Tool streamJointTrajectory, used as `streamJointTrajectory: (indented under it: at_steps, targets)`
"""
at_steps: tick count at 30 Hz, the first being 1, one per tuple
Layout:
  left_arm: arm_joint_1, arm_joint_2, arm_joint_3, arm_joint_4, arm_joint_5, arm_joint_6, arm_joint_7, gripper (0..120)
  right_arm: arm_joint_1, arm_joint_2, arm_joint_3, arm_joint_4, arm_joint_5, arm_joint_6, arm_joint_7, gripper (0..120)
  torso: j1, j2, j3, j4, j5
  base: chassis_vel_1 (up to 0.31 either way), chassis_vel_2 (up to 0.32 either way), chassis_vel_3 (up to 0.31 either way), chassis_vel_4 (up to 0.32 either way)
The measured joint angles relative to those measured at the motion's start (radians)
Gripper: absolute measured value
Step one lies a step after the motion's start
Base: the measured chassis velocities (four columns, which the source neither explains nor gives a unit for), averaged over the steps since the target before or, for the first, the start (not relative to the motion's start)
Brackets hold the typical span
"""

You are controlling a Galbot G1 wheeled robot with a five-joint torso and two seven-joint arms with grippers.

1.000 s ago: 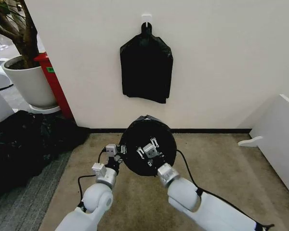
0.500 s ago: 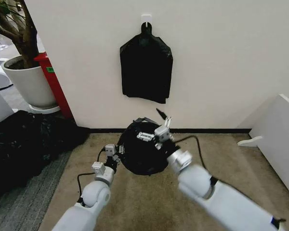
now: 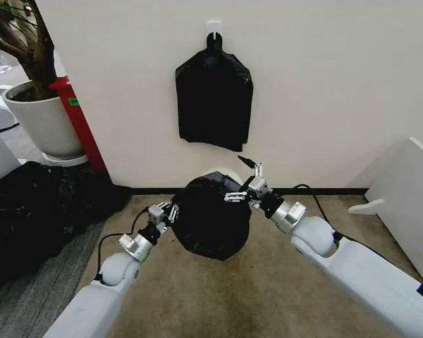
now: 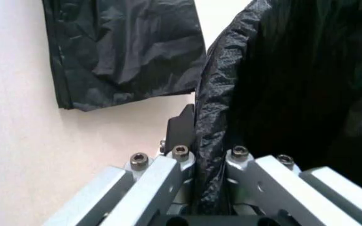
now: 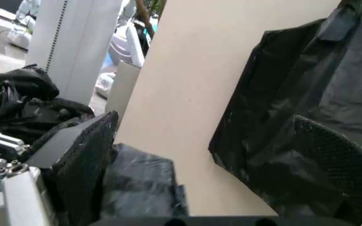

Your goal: Place the garbage bag over the trash bin.

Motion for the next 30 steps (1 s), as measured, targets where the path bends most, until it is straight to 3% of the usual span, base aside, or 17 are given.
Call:
streamJointTrajectory:
  at_steps: [6, 17, 24, 30]
  targets:
    - [0.013, 0.005, -0.001, -0.021, 0.008, -0.004, -0.002, 1, -0.007, -0.021, 0.013, -0.012, -0.031, -0.001, -0.017, 100, 0.000, 0.000, 0.000, -0.0001, 0.0001, 0.000, 0.000, 0.000, 0.000]
    - [0.033, 0.024, -0.002, -0.054, 0.002, -0.002, -0.004, 1, 0.013, -0.026, 0.060, -0.125, -0.136, 0.088, -0.104, 100, 0.000, 0.000, 0.000, -0.0003, 0.0000, 0.000, 0.000, 0.000, 0.000]
    - [0.049, 0.045, -0.013, -0.081, -0.018, 0.000, 0.000, 1, 0.063, 0.008, 0.065, -0.250, -0.203, 0.191, -0.210, 100, 0.000, 0.000, 0.000, -0.0001, 0.0001, 0.000, 0.000, 0.000, 0.000]
    - [0.061, 0.053, -0.019, -0.090, -0.023, 0.000, 0.002, 1, 0.077, 0.031, 0.057, -0.289, -0.230, 0.209, -0.216, 100, 0.000, 0.000, 0.000, 0.0000, 0.0000, 0.000, 0.000, 0.000, 0.000]
